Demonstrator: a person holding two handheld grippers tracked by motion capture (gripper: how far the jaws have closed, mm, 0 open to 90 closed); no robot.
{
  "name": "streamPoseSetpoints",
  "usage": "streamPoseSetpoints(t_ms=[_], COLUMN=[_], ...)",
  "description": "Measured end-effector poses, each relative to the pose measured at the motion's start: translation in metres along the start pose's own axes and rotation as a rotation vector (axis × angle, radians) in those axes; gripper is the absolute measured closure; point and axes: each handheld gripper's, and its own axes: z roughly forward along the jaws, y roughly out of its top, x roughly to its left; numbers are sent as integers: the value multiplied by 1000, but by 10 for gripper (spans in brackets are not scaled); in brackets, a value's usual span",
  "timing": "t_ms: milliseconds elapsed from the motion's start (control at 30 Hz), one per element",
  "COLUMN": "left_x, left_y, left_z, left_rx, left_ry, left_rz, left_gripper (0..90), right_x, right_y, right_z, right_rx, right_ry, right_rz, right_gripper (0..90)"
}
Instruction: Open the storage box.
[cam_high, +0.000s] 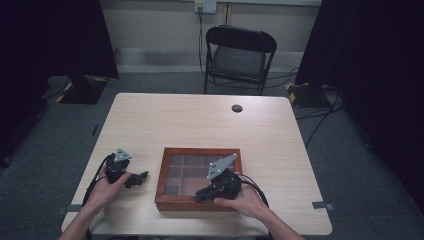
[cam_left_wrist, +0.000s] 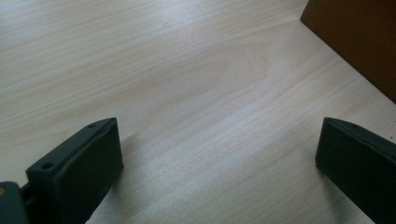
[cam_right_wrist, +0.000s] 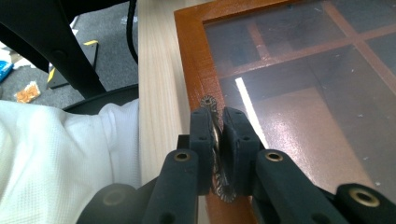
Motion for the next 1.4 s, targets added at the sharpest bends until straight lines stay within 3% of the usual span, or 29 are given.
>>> streamPoseSetpoints(t_ms=[600,733,1400], left_x=[0,0,0], left_y=[0,0,0], left_z=[0,0,0], left_rx=[0,0,0], left_ry=[0,0,0], left_rz=[0,0,0], left_gripper=[0,0,0], right_x=[-1,-1,-5], right_y=[8,13,26], right_z=[-12,-20,-30], right_rx=[-25,-54,-53], right_ry=[2,-2,7], right_rz=[-8,-4,-8], right_gripper=[827,827,827])
